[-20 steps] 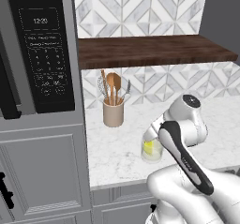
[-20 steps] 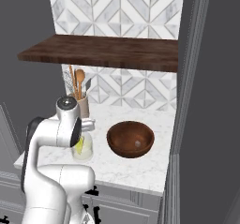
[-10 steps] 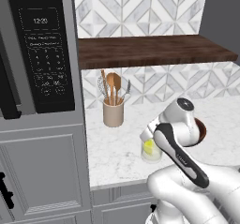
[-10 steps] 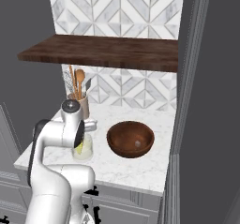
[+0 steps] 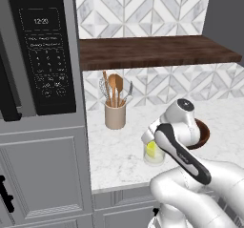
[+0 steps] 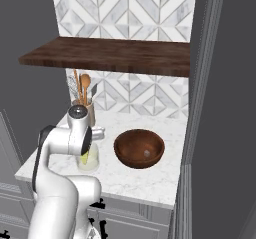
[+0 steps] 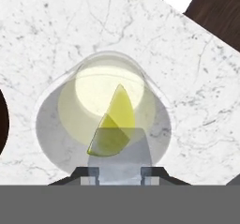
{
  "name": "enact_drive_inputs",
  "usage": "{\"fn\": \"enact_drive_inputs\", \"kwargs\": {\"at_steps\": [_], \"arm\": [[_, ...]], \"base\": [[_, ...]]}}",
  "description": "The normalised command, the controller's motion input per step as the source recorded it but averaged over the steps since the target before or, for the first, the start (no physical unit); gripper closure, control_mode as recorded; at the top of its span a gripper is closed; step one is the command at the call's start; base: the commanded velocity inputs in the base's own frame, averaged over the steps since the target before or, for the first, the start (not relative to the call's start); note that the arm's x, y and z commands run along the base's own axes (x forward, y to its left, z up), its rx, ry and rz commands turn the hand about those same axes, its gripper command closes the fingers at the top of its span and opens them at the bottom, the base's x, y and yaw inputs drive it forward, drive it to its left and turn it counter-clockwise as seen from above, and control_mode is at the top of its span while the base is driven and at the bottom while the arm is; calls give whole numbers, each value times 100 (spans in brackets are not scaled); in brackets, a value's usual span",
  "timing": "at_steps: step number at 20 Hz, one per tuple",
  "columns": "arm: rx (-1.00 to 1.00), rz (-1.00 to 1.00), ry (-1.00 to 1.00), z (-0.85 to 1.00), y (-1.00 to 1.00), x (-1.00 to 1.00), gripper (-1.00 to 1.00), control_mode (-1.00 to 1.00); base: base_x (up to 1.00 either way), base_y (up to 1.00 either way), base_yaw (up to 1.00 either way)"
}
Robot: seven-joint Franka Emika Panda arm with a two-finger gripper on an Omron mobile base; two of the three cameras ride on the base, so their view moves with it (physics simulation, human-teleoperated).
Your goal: Grab a lemon wedge from the fridge and one ice cube from the ice bowl, and put them in the glass of lemonade.
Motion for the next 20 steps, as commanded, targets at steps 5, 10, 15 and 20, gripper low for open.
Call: {"fn": "enact_drive_inputs", "kwargs": {"at_steps": [5,10,15,20], "arm": [[0,0,0,-33,0,7,100,-100],[0,0,0,-33,0,12,100,-100],[-1,0,0,-47,0,1,100,-100],[-3,0,0,-54,0,13,100,-100]], "base": [[0,0,0],[0,0,0],[0,0,0],[0,0,0]]}}
